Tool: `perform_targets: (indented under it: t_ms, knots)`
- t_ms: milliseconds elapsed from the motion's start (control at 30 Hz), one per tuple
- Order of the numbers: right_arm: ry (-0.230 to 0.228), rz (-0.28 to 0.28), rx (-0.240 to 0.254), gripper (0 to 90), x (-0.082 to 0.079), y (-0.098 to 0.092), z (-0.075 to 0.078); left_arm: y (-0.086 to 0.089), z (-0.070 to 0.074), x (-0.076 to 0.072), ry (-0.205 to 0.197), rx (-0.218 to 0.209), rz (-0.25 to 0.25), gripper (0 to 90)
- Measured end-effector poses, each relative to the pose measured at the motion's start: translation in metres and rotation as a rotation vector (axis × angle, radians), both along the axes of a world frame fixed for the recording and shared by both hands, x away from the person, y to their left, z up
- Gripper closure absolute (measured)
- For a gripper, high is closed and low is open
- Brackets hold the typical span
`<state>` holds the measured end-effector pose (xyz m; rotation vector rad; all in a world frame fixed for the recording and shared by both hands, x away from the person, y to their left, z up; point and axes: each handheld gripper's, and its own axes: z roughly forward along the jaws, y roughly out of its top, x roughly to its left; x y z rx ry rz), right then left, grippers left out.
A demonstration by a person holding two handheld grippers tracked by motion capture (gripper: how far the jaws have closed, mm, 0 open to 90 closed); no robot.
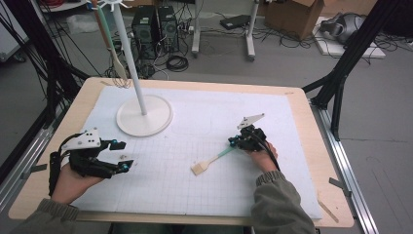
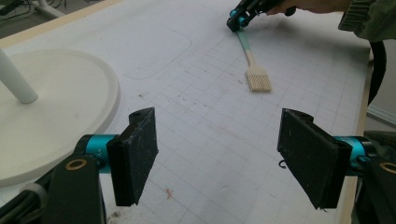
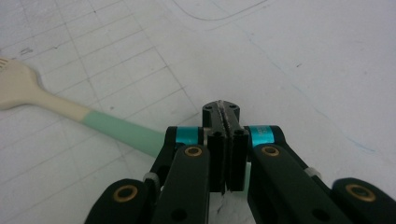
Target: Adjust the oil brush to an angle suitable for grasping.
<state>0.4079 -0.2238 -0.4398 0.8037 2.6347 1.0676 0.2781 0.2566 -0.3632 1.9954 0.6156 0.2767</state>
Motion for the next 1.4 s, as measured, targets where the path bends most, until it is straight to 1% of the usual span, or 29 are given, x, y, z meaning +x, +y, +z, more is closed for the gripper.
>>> perform_targets:
  t_ms: [333, 633, 833, 967, 1000, 1033, 1133, 1233, 1267, 1400]
  knots:
    - [0.030, 0.037, -0.009, 90.0, -0.004, -0.005, 0.002, 0.001, -0.004, -0.002, -0.003, -0.007, 0.002, 28.8]
    - [0.072, 0.088, -0.048, 90.0, -0.015, -0.009, 0.006, 0.000, -0.005, -0.004, -0.006, -0.007, 0.001, 28.4]
    - [0.101, 0.126, -0.037, 90.0, -0.024, -0.014, 0.006, -0.001, -0.005, -0.006, -0.009, -0.015, 0.005, 28.4]
    - [0.108, 0.140, -0.002, 90.0, -0.033, -0.018, 0.003, -0.001, -0.006, -0.007, -0.014, -0.014, 0.005, 28.4]
    - [0.119, 0.142, 0.001, 90.0, -0.035, -0.019, 0.003, -0.001, -0.006, -0.007, -0.015, -0.015, 0.006, 28.4]
    - [0.114, 0.150, -0.002, 90.0, -0.037, -0.019, 0.003, -0.001, -0.005, -0.007, -0.018, -0.010, 0.004, 28.3]
    - [0.116, 0.167, -0.012, 90.0, -0.043, -0.019, 0.004, -0.001, -0.006, -0.008, -0.019, -0.014, 0.005, 28.3]
    - [0.118, 0.183, -0.015, 90.0, -0.048, -0.019, 0.005, -0.001, -0.006, -0.007, -0.020, -0.011, 0.003, 28.3]
    - [0.118, 0.185, -0.015, 90.0, -0.050, -0.019, 0.005, -0.001, -0.007, -0.008, -0.019, -0.017, 0.007, 28.3]
    - [0.113, 0.203, -0.013, 90.0, -0.057, -0.020, 0.004, 0.000, -0.007, -0.008, -0.023, -0.017, 0.015, 28.1]
